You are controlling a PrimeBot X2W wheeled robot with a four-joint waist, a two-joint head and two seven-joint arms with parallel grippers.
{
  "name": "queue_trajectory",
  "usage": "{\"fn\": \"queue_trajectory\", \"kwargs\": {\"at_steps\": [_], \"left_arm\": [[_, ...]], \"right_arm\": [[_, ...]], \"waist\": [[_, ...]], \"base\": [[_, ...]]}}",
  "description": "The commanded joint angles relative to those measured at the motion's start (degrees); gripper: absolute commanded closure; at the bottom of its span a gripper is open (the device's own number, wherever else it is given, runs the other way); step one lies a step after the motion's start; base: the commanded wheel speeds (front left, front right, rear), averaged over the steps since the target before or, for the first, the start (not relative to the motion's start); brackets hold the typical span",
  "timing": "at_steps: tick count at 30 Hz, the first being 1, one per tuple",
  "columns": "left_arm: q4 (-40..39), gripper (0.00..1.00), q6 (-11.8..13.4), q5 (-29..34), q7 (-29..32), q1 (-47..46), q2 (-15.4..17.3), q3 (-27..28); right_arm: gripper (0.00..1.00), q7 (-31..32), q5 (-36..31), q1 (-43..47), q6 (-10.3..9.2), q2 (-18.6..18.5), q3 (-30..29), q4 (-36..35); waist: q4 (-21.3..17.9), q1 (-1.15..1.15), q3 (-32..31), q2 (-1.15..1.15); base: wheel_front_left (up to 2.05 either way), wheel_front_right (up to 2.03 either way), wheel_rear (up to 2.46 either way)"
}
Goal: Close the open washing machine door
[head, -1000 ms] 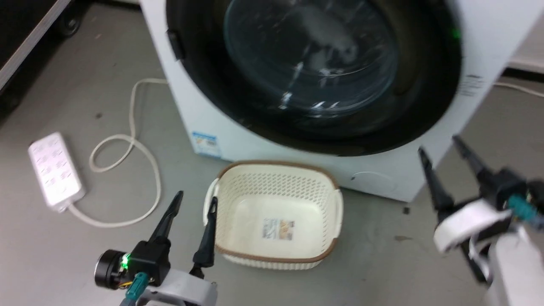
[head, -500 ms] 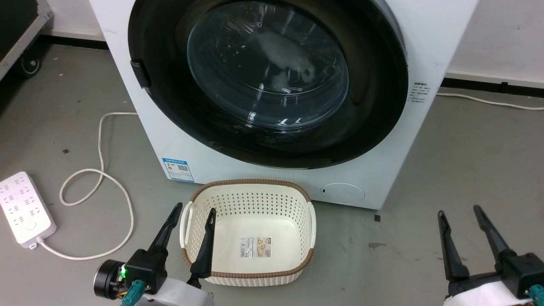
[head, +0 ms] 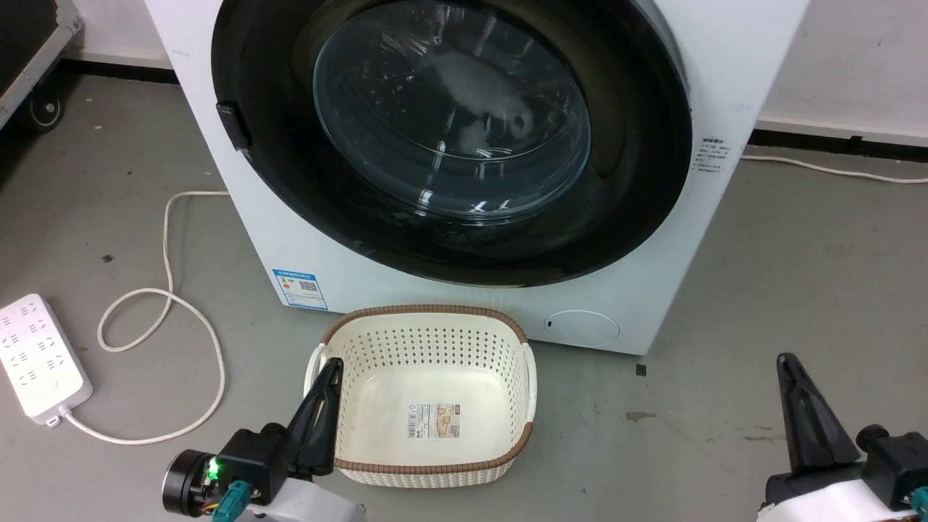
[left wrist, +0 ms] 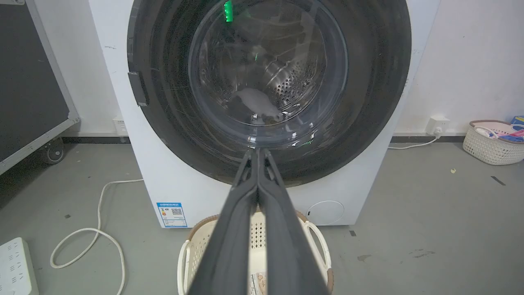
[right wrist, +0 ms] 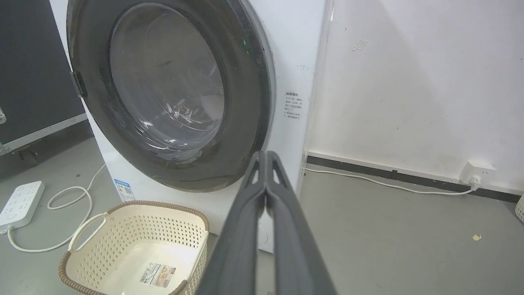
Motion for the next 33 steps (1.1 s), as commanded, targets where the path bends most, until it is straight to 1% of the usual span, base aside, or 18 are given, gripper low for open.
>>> {"fn": "queue_trajectory", "kwargs": {"at_steps": [1, 33], "left_arm": [[-0.2, 1.00, 0.2, 0.2, 0.4, 0.0, 0.0, 0.2], [-1.8, 1.00, 2.1, 1.4, 4.2, 0.3, -0.4, 1.7]], "right_arm": [[1.00, 0.4, 0.0, -0.1, 0.00, 0.0, 0.2, -0.1], [1.00, 4.3, -0.2, -0.6, -0.02, 0.1, 2.1, -0.5]], "waist": [[-0.1, 0.00, 0.0, 0.00], [-1.3, 0.00, -0.8, 0.00]], "base": [[0.00, 0.00, 0.00], [0.00, 0.00, 0.00]]}}
